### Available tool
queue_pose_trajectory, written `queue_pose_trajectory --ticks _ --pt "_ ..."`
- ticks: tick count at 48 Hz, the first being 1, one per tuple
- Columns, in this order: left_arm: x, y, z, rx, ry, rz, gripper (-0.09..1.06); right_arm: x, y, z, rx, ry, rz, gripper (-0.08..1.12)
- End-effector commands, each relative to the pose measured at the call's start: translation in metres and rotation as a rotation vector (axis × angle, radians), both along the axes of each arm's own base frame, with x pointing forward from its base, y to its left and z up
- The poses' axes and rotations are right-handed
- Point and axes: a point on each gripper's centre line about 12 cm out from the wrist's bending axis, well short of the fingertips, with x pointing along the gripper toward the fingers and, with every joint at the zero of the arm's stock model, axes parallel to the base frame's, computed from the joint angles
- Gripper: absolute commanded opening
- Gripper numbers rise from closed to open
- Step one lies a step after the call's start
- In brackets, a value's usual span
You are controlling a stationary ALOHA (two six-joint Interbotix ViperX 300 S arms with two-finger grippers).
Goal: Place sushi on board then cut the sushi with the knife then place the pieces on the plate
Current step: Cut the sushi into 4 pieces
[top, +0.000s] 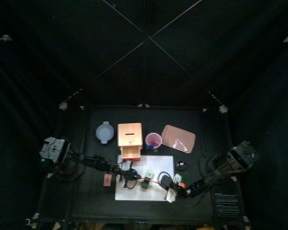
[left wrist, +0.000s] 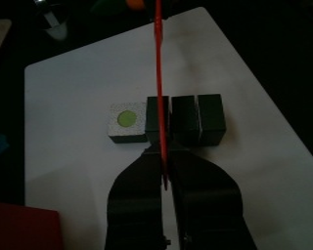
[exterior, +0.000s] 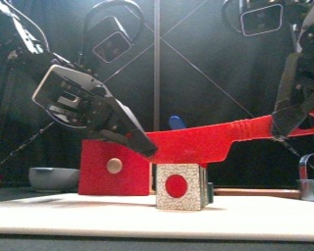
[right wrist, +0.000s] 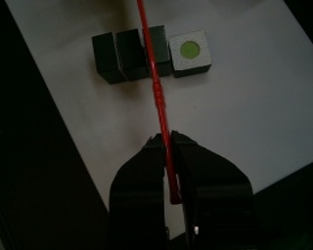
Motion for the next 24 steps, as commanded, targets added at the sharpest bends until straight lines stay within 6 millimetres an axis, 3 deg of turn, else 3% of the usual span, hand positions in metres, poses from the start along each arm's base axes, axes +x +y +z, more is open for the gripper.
queue_pose_trajectory --ticks 1,12,16,24 --pt "0.0 -0.001 0.004 -0.002 -0.008 -0.003 0.32 0.001 0.004 0.005 0.025 -0.01 -0.01 0.33" --pt "-0.001 -0.001 -0.003 0.0 0.013 0.001 0.32 -0.002 0.003 -0.008 0.021 0.035 -0.03 0.33" --pt "-0.001 -0.001 -0.006 -0.001 0.021 0.003 0.32 -0.001 0.003 -0.008 0.019 0.033 -0.032 0.33" --pt "-0.001 -0.001 0.007 -0.005 -0.015 -0.001 0.32 0.002 0.005 0.004 0.031 0.002 -0.025 0.33"
